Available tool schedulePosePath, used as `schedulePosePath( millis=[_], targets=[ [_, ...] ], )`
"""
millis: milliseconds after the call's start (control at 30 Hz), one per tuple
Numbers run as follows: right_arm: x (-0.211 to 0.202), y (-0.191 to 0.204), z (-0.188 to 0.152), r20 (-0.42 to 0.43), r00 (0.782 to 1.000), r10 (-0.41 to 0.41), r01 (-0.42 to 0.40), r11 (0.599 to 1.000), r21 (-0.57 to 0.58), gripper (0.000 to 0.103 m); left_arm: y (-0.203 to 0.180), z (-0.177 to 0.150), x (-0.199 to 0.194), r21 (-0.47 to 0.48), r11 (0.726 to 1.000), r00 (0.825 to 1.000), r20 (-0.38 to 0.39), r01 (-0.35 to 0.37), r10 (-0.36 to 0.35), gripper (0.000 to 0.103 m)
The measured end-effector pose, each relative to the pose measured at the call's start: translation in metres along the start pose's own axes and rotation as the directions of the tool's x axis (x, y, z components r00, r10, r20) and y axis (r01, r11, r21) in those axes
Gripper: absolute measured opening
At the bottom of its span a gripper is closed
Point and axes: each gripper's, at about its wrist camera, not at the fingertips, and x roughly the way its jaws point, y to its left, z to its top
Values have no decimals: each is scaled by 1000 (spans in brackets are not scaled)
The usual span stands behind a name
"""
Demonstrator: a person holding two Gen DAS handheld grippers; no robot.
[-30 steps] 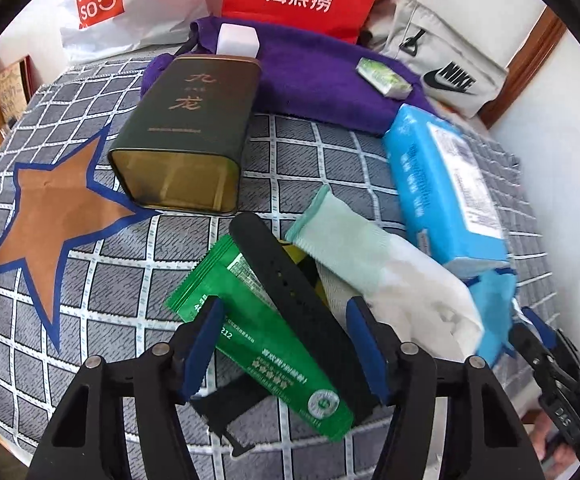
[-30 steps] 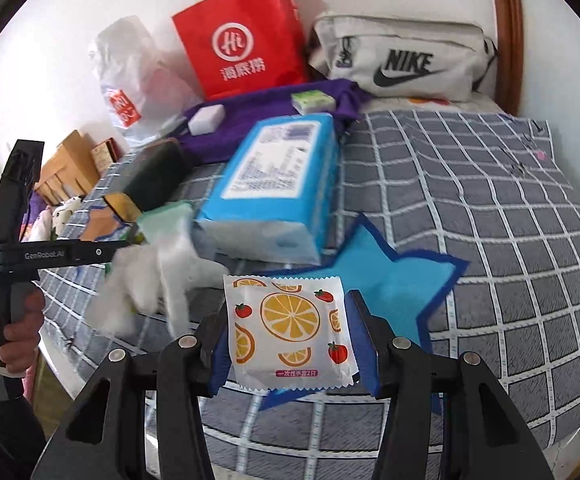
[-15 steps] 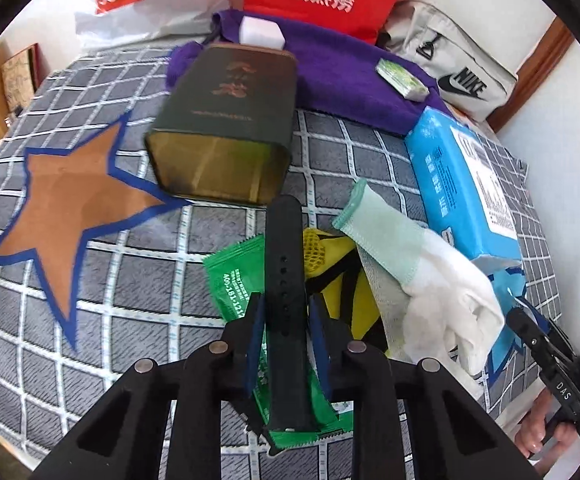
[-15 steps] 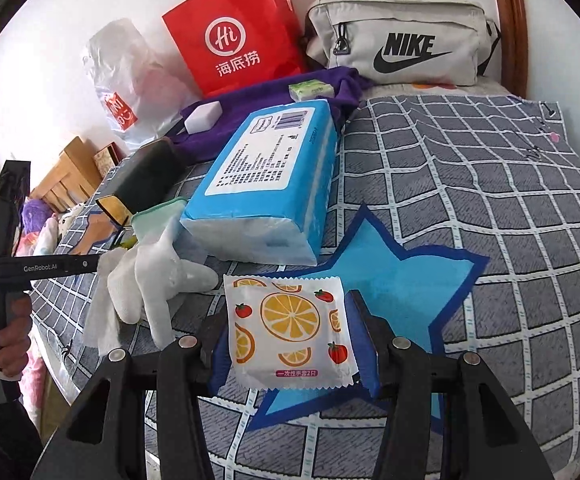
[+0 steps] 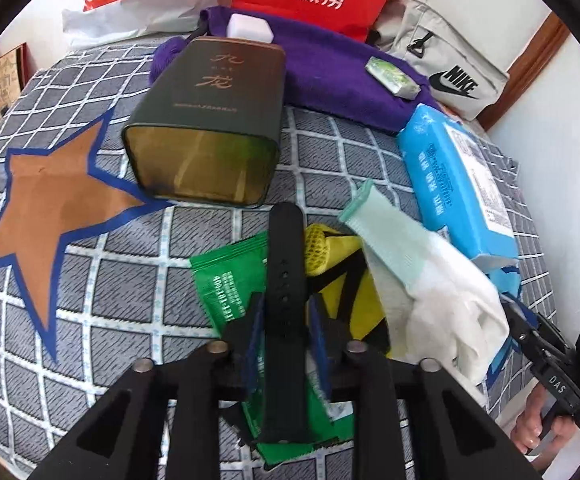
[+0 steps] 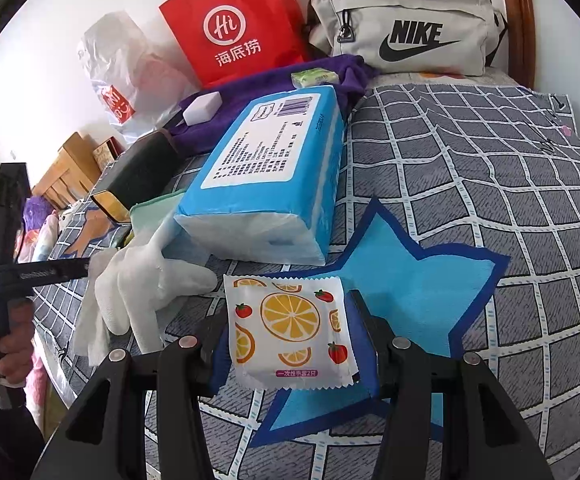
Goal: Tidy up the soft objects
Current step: 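Carry the black strap with the left tool while the right tool carries the snack packet toward the purple towel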
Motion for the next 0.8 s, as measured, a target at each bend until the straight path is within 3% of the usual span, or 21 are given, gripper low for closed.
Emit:
schedulePosePath(
  millis=[67, 200, 467, 800],
  targets=[
    [1, 2, 0, -6, 1000, -2, 2, 1000, -6, 50, 0, 1, -1, -3, 1000, 1000, 11, 5, -5, 20],
    [-1, 7, 2, -7, 1000, -7, 7, 1000, -11, 48, -1, 0, -12, 30, 999, 999, 27, 29, -29, 20],
    [-11, 15, 9, 3, 1000, -22, 23, 999, -28, 45, 14, 4, -36, -6, 997, 996, 62, 71, -71, 20],
    [-36, 34, 29, 46, 999, -16, 19, 997, -72, 45, 22, 17, -59, -18, 998, 993, 102, 58, -56, 20]
  ],
)
